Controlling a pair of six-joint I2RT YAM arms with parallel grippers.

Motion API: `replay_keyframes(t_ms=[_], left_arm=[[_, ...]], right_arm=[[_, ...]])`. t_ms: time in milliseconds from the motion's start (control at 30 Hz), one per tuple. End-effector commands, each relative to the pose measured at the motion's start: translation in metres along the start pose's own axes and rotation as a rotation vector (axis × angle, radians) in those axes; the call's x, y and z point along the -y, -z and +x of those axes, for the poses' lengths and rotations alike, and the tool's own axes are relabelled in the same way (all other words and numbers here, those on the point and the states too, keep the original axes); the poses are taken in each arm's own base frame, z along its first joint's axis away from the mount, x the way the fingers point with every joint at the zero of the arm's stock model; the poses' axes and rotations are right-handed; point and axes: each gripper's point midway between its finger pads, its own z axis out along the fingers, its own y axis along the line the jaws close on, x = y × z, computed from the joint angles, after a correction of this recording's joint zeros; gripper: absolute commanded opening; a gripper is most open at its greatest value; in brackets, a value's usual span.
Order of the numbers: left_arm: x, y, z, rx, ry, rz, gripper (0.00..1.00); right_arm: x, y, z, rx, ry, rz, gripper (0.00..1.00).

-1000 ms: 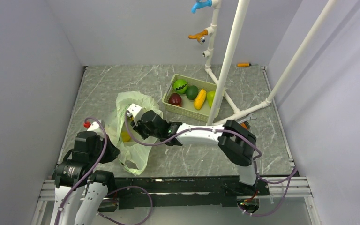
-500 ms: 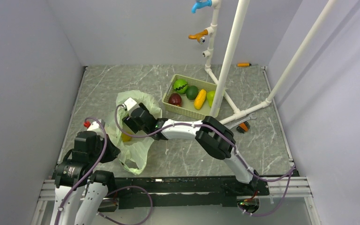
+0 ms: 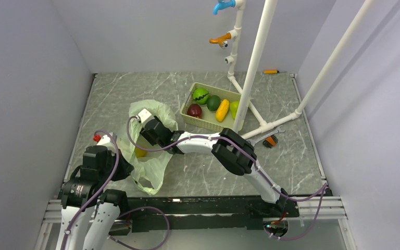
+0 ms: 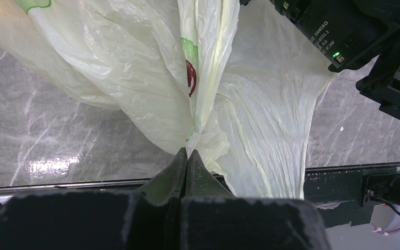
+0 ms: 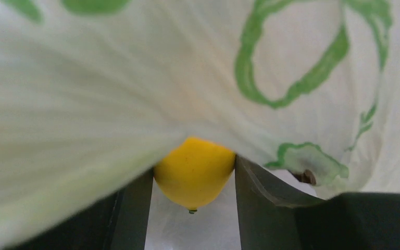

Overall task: Take the fake fruits out of the plastic bag
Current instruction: Take out the fake fruit from the plastic bag.

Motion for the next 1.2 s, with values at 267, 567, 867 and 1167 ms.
replay_keyframes(t_ms=[267, 567, 867, 1167], left_arm=[[0.000, -0.001, -0.006, 0.020, -0.012, -0.002, 0.00], [-0.001, -0.001, -0.006, 0.018, -0.007, -0.010, 0.00], [-0.002, -0.002, -0.005, 0.009, -0.003, -0.020, 0.00], [-0.004, -0.001, -0.007, 0.016, 0.000, -0.030, 0.00]], right_arm=[[-0.005, 0.044, -0.049, 0.078, -0.041, -0.064, 0.08], [-0.026, 0.104, -0.049, 0.057, -0.094, -0.265, 0.00], [-0.055, 0.198, -0.078, 0.160, -0.092, -0.603, 0.00], [-0.021, 0.273, -0.127, 0.346, -0.062, -0.579, 0.00]])
